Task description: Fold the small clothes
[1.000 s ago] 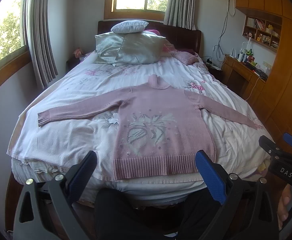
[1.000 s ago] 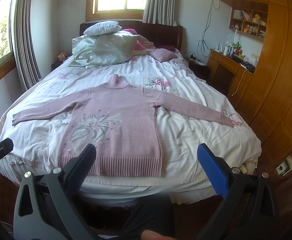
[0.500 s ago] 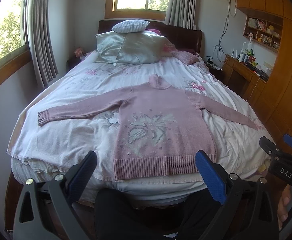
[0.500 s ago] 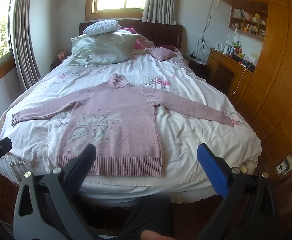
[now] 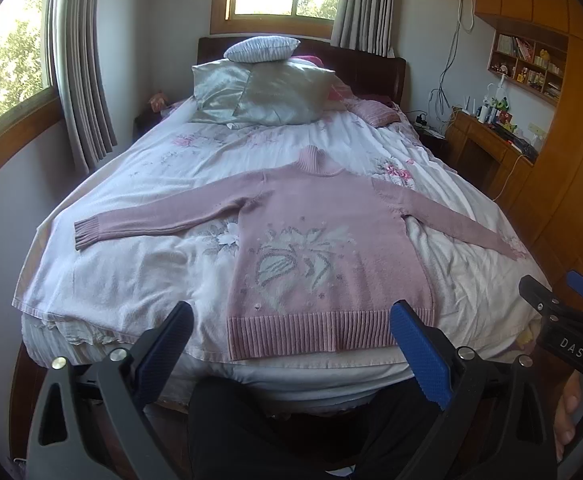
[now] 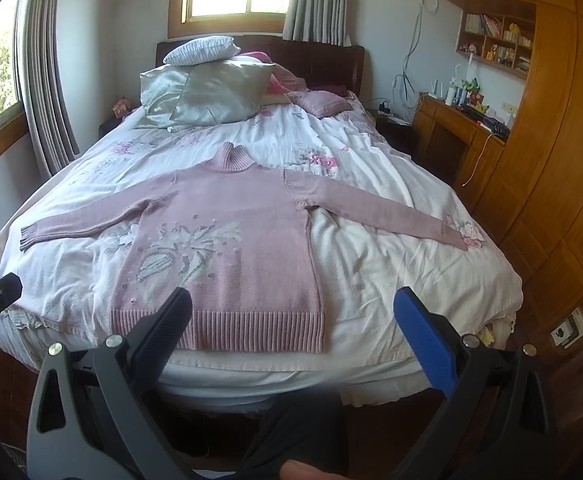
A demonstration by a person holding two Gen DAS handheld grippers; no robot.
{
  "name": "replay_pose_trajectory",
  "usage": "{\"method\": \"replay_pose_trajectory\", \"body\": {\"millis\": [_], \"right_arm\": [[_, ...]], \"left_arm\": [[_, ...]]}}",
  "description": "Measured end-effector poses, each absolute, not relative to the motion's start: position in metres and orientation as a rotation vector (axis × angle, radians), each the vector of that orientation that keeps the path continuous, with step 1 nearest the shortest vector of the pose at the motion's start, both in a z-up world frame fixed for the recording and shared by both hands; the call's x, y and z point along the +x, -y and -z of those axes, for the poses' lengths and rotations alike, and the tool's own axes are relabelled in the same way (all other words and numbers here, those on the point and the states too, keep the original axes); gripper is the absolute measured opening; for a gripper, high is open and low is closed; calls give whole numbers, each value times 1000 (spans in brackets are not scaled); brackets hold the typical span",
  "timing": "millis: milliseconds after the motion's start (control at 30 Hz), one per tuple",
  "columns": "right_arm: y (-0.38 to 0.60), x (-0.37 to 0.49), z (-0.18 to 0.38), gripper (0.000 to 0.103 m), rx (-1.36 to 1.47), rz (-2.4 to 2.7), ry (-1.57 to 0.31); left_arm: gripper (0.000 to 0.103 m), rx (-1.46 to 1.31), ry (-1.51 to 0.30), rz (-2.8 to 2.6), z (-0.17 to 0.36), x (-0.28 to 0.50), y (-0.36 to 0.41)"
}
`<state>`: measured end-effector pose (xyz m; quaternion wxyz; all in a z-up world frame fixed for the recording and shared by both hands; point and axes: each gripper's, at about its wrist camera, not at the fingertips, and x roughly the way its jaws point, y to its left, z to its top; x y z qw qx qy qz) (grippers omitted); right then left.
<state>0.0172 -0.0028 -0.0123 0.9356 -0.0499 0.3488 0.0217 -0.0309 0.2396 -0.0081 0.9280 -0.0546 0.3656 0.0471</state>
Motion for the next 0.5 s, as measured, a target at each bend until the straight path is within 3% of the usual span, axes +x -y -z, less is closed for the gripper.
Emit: {"method": "replay_pose_trajectory", "body": {"millis": [300, 500], "right_arm": [[7, 33, 25, 100, -110, -40, -731], [15, 51, 33, 100, -125, -89, -645]], "left_arm": [[99, -106, -756, -119, 16, -18, -239], [99, -91, -635, -37, 26, -1, -237]]}}
